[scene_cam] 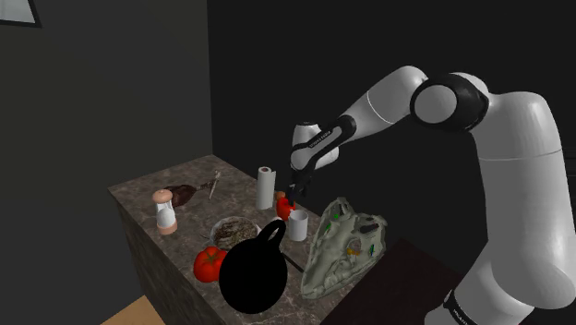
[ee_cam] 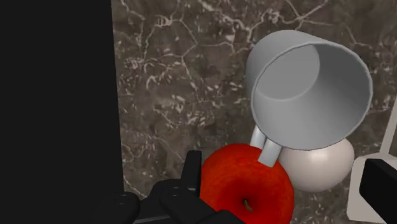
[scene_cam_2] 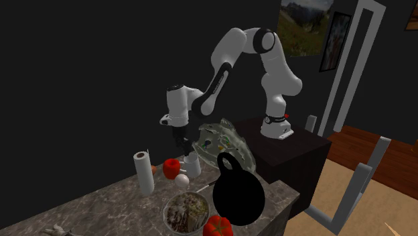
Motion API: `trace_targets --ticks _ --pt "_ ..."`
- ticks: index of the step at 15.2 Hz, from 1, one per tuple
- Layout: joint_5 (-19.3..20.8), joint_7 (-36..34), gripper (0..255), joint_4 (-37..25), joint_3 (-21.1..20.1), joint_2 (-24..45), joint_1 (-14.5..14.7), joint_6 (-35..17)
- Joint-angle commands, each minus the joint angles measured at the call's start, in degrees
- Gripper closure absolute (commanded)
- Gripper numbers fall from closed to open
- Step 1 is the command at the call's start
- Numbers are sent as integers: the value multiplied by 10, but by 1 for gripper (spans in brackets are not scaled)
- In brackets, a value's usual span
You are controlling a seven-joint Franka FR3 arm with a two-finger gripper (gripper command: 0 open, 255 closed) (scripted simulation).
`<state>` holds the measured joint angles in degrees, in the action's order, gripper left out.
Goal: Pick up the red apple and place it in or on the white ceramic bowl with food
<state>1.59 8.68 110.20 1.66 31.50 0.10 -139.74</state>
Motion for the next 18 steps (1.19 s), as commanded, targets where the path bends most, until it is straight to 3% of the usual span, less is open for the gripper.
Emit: trace_targets --ticks 1,3,11,18 --pt "3 -1 0 -50 1 52 2 -1" --pt "6 0 0 -98 2 98 2 1" --pt "5 0 0 -110 2 144 1 -33" --pt "5 0 0 -110 2 144 1 -33"
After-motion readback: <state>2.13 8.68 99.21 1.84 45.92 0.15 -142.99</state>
